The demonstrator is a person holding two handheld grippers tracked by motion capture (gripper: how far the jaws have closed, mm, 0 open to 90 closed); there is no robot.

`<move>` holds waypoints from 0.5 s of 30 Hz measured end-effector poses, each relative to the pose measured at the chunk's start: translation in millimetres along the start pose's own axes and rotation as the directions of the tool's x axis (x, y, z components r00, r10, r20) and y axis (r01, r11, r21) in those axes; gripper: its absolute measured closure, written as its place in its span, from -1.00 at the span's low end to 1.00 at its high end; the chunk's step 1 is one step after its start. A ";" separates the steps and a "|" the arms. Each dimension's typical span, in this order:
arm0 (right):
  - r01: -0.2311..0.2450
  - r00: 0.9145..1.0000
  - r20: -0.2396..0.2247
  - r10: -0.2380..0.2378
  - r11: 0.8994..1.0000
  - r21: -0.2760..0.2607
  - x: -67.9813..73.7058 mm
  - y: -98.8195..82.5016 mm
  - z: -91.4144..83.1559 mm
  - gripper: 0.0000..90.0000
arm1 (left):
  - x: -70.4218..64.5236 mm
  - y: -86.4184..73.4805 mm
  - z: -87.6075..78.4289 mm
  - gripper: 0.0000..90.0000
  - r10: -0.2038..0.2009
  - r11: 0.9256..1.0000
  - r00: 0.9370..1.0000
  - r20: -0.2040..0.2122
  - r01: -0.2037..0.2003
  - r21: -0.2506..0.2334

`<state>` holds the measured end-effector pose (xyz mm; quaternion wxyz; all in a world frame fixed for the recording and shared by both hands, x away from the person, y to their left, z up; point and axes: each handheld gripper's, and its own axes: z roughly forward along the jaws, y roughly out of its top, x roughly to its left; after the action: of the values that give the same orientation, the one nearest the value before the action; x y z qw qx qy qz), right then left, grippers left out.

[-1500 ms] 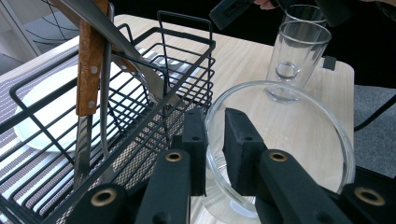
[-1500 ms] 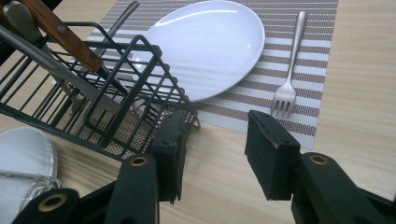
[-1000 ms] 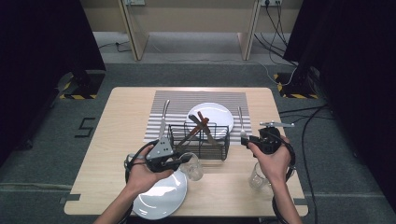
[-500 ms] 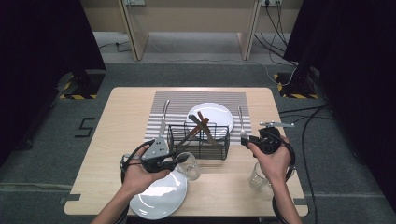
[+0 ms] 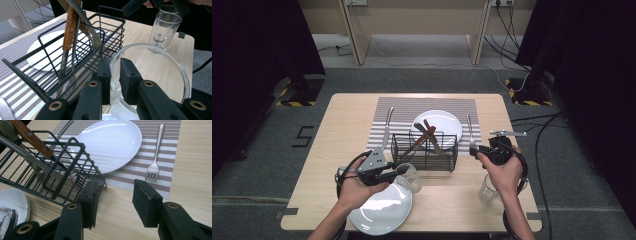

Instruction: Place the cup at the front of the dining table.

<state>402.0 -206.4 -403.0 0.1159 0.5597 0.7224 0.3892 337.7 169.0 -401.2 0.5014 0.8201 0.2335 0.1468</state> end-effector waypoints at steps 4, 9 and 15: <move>0.001 1.000 0.000 -0.001 1.000 -0.003 0.2 0.3 -0.8 0.23 | 0.0 -0.3 -1.7 0.76 0.000 1.000 1.000 -0.002 0.000 -0.002; -0.005 1.000 -0.001 0.005 1.000 -0.006 -0.2 0.5 -1.8 0.22 | 1.0 -0.8 -4.3 0.76 -0.003 1.000 1.000 -0.005 0.003 -0.002; -0.007 1.000 -0.002 0.007 1.000 -0.008 0.0 0.7 -1.9 0.21 | 2.1 -2.5 -7.7 0.76 -0.002 1.000 1.000 -0.005 0.002 -0.001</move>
<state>401.4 -207.2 -401.3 0.1160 0.5612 0.7192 0.3929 335.3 176.9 -399.9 0.5015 0.8192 0.2353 0.1484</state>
